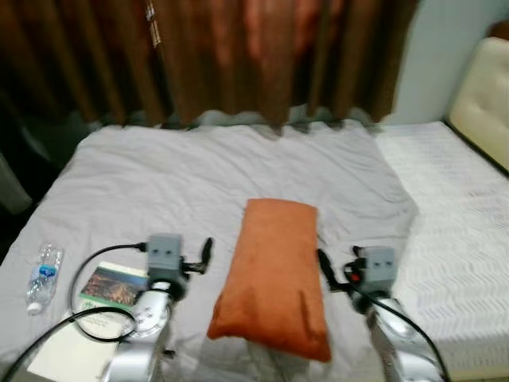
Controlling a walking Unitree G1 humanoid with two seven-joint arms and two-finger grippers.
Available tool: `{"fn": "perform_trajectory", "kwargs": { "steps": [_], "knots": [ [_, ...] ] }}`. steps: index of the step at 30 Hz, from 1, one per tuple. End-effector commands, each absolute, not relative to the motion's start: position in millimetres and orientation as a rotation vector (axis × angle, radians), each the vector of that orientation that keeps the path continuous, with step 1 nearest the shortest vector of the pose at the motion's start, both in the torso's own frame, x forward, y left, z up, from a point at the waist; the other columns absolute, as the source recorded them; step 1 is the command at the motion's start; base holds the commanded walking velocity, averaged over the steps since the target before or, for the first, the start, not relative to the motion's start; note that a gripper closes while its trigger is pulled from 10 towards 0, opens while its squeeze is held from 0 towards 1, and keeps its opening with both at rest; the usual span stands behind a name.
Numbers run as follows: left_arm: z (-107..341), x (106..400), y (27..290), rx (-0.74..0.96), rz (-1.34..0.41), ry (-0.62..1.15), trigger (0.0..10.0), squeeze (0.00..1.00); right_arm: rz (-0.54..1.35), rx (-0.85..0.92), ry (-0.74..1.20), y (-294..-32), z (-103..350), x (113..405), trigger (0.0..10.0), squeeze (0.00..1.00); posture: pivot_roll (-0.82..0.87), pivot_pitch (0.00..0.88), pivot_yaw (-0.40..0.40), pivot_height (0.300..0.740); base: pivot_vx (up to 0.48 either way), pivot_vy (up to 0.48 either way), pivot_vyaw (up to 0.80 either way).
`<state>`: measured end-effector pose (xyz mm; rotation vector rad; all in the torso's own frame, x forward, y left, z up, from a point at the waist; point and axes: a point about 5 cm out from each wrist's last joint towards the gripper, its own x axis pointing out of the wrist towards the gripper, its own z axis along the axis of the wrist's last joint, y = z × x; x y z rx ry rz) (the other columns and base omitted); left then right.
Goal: Clean up the room
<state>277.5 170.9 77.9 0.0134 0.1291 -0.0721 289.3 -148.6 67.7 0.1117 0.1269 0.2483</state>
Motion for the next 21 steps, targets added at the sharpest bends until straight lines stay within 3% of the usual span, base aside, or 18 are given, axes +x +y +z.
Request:
{"fn": "perform_trajectory", "kwargs": {
  "steps": [1, 10, 14, 15, 16, 17, 19, 21],
  "knots": [
    [81.9, 283.8, 154.8, -0.005, -0.117, 0.123, 10.0, 0.0, 0.209, 0.113, 0.157, -164.7, 63.4, 288.7, 10.0, 0.0, -0.01, 0.0, 0.025, 0.74, 0.439, 0.0, 0.0],
    [83.2, 315.4, 166.2, -0.021, -0.189, 0.192, 10.0, 0.0, 0.202, 0.149, 0.166, -162.0, 68.3, 307.3, 10.0, 0.0, 0.0, 0.003, 0.022, 0.74, 0.0, 0.0, 0.0],
    [76.0, 340.0, 181.2, -0.212, -0.171, 0.313, 10.0, 0.0, 0.068, 0.412, 0.276, -176.6, 49.1, 315.2, 10.0, 0.0, 0.0, 0.122, 0.028, 0.74, 0.0, 0.0, 0.0],
    [77.1, 342.5, 184.0, -0.254, -0.16, 0.318, 10.0, 0.0, 0.061, 0.441, 0.283, -177.4, 48.1, 315.1, 10.0, 0.0, 0.0, 0.197, 0.04, 0.74, 0.0, 0.0, 0.0],
    [77.4, 346.4, 184.3, -0.315, -0.157, 0.326, 10.0, 0.0, 0.046, 0.472, 0.294, -178.6, 46.4, 318.0, 10.0, 0.0, 0.0, 0.197, 0.04, 0.74, 0.0, 0.0, 0.0],
    [84.5, 352.0, 183.1, -0.405, -0.177, 0.31, 10.0, 0.0, 0.036, 0.522, 0.267, -178.9, 52.8, 322.5, 10.0, 0.0, 0.01, 0.299, 0.054, 0.74, 0.0, 0.0, 0.0],
    [86.8, 354.1, 182.2, -0.423, -0.182, 0.303, 10.0, 0.0, 0.034, 0.531, 0.259, -178.6, 55.0, 324.8, 10.0, 0.0, 0.01, 0.299, 0.054, 0.74, 0.0, 0.0, 0.0],
    [100.0, 363.4, 174.1, -0.494, -0.237, 0.249, 10.0, 0.0, 0.059, 0.554, 0.205, -171.7, 66.4, 335.9, 10.0, 0.0, 0.01, 0.423, 0.067, 0.74, 0.0, 0.0, 0.0]
  ]
}}
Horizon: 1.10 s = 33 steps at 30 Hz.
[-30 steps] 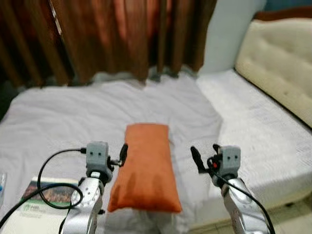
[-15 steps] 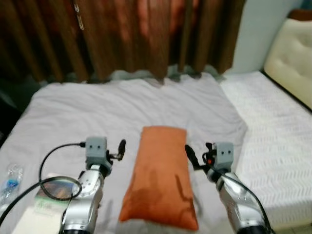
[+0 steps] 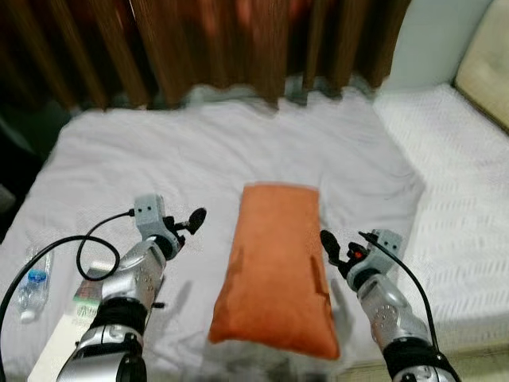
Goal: Clean up the room
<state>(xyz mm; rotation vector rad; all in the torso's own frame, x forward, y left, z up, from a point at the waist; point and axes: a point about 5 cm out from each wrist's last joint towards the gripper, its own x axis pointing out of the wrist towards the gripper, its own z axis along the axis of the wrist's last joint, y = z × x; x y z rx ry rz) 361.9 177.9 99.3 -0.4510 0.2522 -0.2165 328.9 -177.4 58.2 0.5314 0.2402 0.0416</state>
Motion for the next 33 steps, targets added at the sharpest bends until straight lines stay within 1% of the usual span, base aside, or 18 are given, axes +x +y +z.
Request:
{"fn": "perform_trajectory", "kwargs": {
  "steps": [1, 2, 3, 4, 6, 7, 13, 16, 20, 22, 26, 30, 33],
  "knots": [
    [103.8, 366.5, 172.5, -0.523, -0.249, 0.234, 10.0, 0.0, 0.068, 0.566, 0.191, -167.8, 69.5, 339.1, 10.0, 0.0, 0.0, 0.451, 0.064, 0.74, 0.0, 0.0, 0.0],
    [105.7, 368.2, 171.9, -0.541, -0.253, 0.227, 10.0, 0.0, 0.072, 0.574, 0.184, -165.3, 71.0, 340.7, 10.0, 0.0, 0.0, 0.451, 0.064, 0.74, 0.0, 0.0, 0.0],
    [108.3, 369.9, 171.1, -0.569, -0.252, 0.216, 10.0, 0.0, 0.08, 0.592, 0.171, -160.6, 74.7, 343.1, 10.0, 0.0, 0.0, 0.497, 0.066, 0.74, 0.0, 0.0, 0.0],
    [110.6, 371.3, 170.5, -0.593, -0.256, 0.206, 10.0, 0.0, 0.088, 0.606, 0.159, -156.7, 78.4, 345.3, 10.0, 0.0, -0.01, 0.513, 0.064, 0.74, 0.0, 0.0, 0.0],
    [111.8, 372.2, 169.1, -0.625, -0.259, 0.199, 10.0, 0.0, 0.092, 0.628, 0.147, -152.0, 82.5, 347.7, 10.0, 0.0, -0.01, 0.522, 0.066, 0.74, 0.0, 0.0, 0.0],
    [105.1, 369.6, 163.6, -0.657, -0.261, 0.22, 10.0, 0.0, 0.096, 0.657, 0.153, -148.0, 80.9, 347.2, 10.0, 0.0, -0.01, 0.533, 0.062, 0.74, 0.0, 0.0, 0.0],
    [89.7, 361.8, 151.6, -0.693, -0.28, 0.276, 10.0, 0.0, 0.103, 0.685, 0.166, -142.6, 75.5, 342.7, 10.0, 0.0, -0.01, 0.532, 0.061, 0.74, 0.0, 0.0, 0.0],
    [86.8, 360.0, 147.8, -0.752, -0.306, 0.28, 10.0, 0.0, 0.088, 0.705, 0.152, -145.0, 75.8, 341.3, 10.0, 0.0, -0.01, 0.531, 0.061, 0.74, 0.0, 0.0, 0.0],
    [94.9, 360.5, 135.8, -0.793, -0.42, 0.247, 10.0, 0.0, 0.059, 0.748, 0.127, -152.4, 79.1, 339.5, 10.0, 0.0, -0.03, 0.535, 0.059, 0.74, 0.0, 0.0, 0.0],
    [96.1, 360.5, 134.4, -0.795, -0.434, 0.245, 10.0, 0.0, 0.061, 0.75, 0.126, -152.1, 79.2, 339.1, 10.0, 0.0, -0.03, 0.536, 0.059, 0.74, 0.0, 0.0, 0.0],
    [95.3, 359.6, 128.3, -0.793, -0.468, 0.259, 10.0, 0.0, 0.089, 0.756, 0.147, -141.0, 75.5, 336.7, 10.0, 0.0, -0.03, 0.538, 0.068, 0.74, 0.0, 0.0, 0.0],
    [99.3, 362.1, 133.1, -0.772, -0.456, 0.24, 10.0, 0.0, 0.115, 0.747, 0.161, -131.5, 75.4, 337.1, 10.0, 0.0, -0.04, 0.536, 0.074, 0.74, 0.0, 0.0, 0.0],
    [116.6, 369.3, 161.6, -0.77, -0.402, 0.149, 10.0, 0.0, 0.133, 0.751, 0.167, -124.1, 76.9, 337.0, 10.0, 0.0, -0.05, 0.531, 0.073, 0.74, 0.0, 0.0, 0.0]
  ]
}}
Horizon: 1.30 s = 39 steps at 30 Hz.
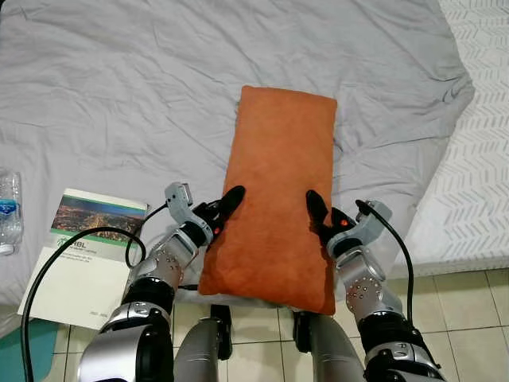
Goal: Clean up the room
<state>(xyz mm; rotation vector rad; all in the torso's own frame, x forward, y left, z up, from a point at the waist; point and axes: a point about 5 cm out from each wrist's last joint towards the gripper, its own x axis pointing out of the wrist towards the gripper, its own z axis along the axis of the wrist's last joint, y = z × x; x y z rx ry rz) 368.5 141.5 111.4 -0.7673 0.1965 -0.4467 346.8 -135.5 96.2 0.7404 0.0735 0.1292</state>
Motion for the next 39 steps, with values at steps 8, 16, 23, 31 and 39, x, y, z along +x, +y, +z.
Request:
{"fn": "perform_trajectory", "kwargs": {
  "steps": [8, 16, 23, 31, 39],
  "knots": [
    [125.8, 370.4, 154.7, -0.747, -0.492, 0.142, 10.0, 0.0, 0.149, 0.748, 0.187, -114.8, 74.0, 334.5, 10.0, 0.0, -0.04, 0.525, 0.071, 0.74, 0.0, 0.0, 0.0],
    [107.1, 363.5, 118.9, -0.824, -0.556, 0.246, 10.0, 0.0, 0.162, 0.748, 0.202, -108.4, 72.8, 332.6, 10.0, 0.0, -0.06, 0.529, 0.066, 0.74, 0.0, 0.0, 0.0],
    [72.1, 350.1, 105.0, -0.769, -0.459, 0.42, 10.0, 0.0, 0.168, 0.748, 0.217, -100.1, 70.7, 330.3, 10.0, 0.0, -0.07, 0.532, 0.068, 0.74, 0.0, 0.0, 0.0],
    [60.3, 344.9, 121.7, -0.769, -0.386, 0.448, 10.0, 0.0, 0.162, 0.764, 0.245, -95.2, 68.6, 329.7, 10.0, 0.0, -0.07, 0.533, 0.067, 0.74, 0.0, 0.0, 0.0],
    [34.1, 329.4, 134.5, -0.805, -0.242, 0.534, 0.0, 0.0, 0.144, 0.775, 0.377, -88.0, 49.7, 322.9, 0.0, 0.0, -0.07, 0.538, 0.061, 0.74, 0.0, 0.0, 0.0]
  ]
}}
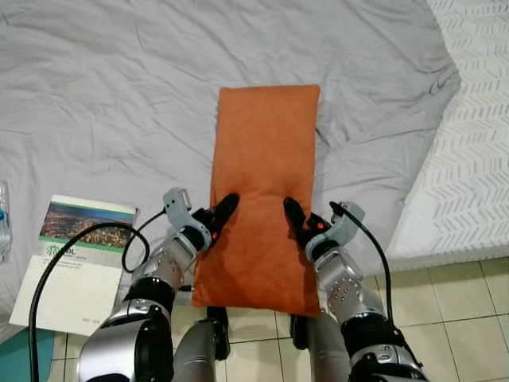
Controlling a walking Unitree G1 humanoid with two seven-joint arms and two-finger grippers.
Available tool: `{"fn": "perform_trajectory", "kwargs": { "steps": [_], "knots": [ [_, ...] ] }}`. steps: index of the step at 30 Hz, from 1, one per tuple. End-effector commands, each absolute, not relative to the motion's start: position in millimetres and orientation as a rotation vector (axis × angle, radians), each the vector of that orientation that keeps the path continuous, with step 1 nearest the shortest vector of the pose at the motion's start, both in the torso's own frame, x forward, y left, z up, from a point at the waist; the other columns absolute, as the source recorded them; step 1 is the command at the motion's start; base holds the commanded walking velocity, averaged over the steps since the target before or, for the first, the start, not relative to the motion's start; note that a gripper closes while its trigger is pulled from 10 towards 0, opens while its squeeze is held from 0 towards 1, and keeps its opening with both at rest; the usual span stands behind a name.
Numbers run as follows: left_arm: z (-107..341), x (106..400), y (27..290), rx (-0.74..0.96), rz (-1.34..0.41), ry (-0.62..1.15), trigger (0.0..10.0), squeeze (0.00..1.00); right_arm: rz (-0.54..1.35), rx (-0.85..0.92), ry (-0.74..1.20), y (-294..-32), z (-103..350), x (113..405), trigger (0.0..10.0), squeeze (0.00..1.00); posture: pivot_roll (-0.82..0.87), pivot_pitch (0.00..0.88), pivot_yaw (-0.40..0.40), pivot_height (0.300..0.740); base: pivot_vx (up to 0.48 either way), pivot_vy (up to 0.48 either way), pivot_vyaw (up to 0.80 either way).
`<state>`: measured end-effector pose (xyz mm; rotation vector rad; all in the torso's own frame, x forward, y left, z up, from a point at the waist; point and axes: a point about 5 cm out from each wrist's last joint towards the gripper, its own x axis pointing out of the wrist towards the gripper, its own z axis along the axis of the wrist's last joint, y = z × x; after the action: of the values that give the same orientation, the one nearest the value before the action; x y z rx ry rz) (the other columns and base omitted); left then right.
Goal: Clean up the room
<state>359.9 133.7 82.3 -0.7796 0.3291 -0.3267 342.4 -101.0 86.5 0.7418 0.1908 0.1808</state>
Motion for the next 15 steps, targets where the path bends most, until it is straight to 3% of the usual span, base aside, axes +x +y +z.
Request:
{"fn": "perform_trajectory", "kwargs": {
  "steps": [1, 8, 15],
  "knots": [
    [33.0, 328.4, 135.1, -0.811, -0.241, 0.534, 0.0, 0.0, 0.143, 0.778, 0.38, -88.0, 48.7, 322.2, 0.0, 0.0, -0.07, 0.538, 0.061, 0.74, 0.0, 0.0, 0.0],
    [30.9, 326.5, 131.6, -0.801, -0.255, 0.536, 0.0, 0.0, 0.122, 0.763, 0.432, -90.9, 35.0, 314.8, 0.0, 0.0, -0.06, 0.543, 0.059, 0.74, 0.0, 0.0, 0.0],
    [36.1, 330.3, 118.2, -0.599, -0.33, 0.52, 0.0, 0.0, 0.116, 0.68, 0.513, -99.5, 10.9, 296.4, 0.0, 0.0, -0.05, 0.53, 0.061, 0.74, 0.0, 0.0, 0.0]
  ]
}}
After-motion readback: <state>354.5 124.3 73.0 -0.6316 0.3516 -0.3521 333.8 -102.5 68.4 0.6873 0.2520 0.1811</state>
